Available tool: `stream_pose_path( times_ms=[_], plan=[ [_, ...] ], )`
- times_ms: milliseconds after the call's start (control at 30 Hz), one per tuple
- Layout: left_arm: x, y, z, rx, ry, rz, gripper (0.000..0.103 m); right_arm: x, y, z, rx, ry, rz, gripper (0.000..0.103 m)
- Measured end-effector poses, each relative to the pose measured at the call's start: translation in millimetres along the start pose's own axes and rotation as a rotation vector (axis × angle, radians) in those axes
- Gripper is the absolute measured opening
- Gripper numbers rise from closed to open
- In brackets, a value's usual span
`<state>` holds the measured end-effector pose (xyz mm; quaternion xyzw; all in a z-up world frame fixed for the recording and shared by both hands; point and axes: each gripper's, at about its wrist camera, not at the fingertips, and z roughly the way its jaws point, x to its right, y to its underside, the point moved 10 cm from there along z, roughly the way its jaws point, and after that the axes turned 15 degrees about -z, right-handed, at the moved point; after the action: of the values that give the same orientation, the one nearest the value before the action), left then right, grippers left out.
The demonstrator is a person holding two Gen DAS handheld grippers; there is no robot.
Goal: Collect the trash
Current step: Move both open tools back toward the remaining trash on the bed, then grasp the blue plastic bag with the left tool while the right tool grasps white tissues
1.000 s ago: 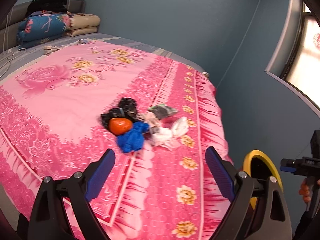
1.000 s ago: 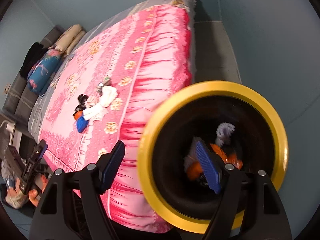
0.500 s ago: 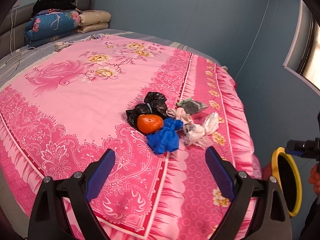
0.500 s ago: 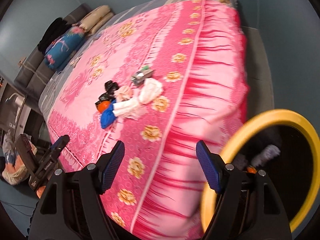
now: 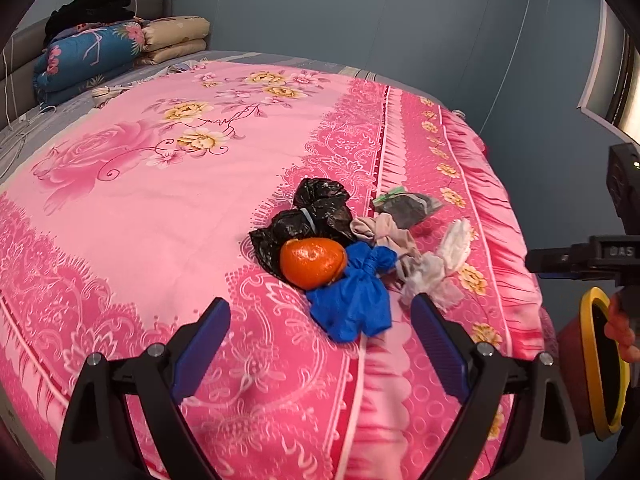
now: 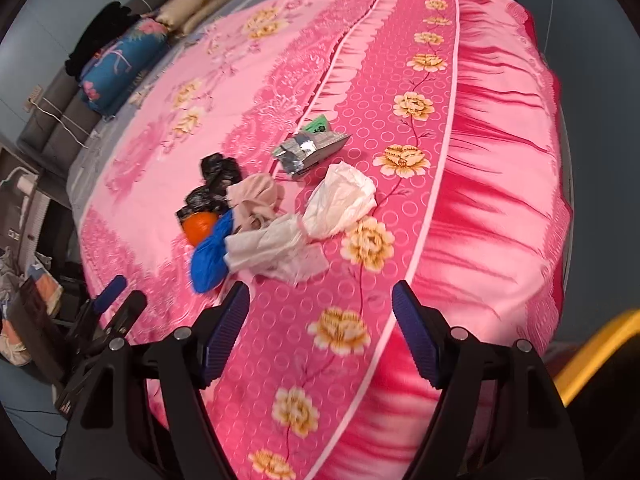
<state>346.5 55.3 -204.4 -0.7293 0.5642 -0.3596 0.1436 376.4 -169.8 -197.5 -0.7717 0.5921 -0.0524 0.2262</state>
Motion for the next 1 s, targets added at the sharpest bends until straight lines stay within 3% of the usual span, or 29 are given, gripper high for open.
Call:
stream_pose_path(
  times_ms=[233, 567, 667, 733, 800, 900, 1000],
  plan=[
    [4, -4, 28, -0.036, -0.008, 0.014, 0.088, 12, -19, 45, -0.043, 0.056, 0.022, 0.070],
    [22, -3, 66, -0.094, 0.005, 0.064, 0.088, 20, -37, 87, -0.073, 0.065, 0.056, 0.068],
    [25, -1, 73, -0.114, 0.014, 0.061, 0.076, 18, -40, 96, -0.090, 0.062, 0.045, 0.060],
    [25, 2, 78, -0.134, 0.014, 0.053, 0.062, 16, -42, 101, -0.091, 0.065, 0.034, 0.052],
    [23, 3, 81, -0.132, 0.000, 0.048, 0.054, 14, -44, 104, -0.087, 0.067, 0.021, 0.045],
    [24, 8, 83, -0.153, 0.011, 0.057, 0.028, 11, -46, 107, -0.090, 0.086, 0.002, 0.030],
    [26, 11, 84, -0.165, 0.018, 0.053, 0.021, 8, -46, 109, -0.094, 0.079, -0.001, 0.020]
  ],
)
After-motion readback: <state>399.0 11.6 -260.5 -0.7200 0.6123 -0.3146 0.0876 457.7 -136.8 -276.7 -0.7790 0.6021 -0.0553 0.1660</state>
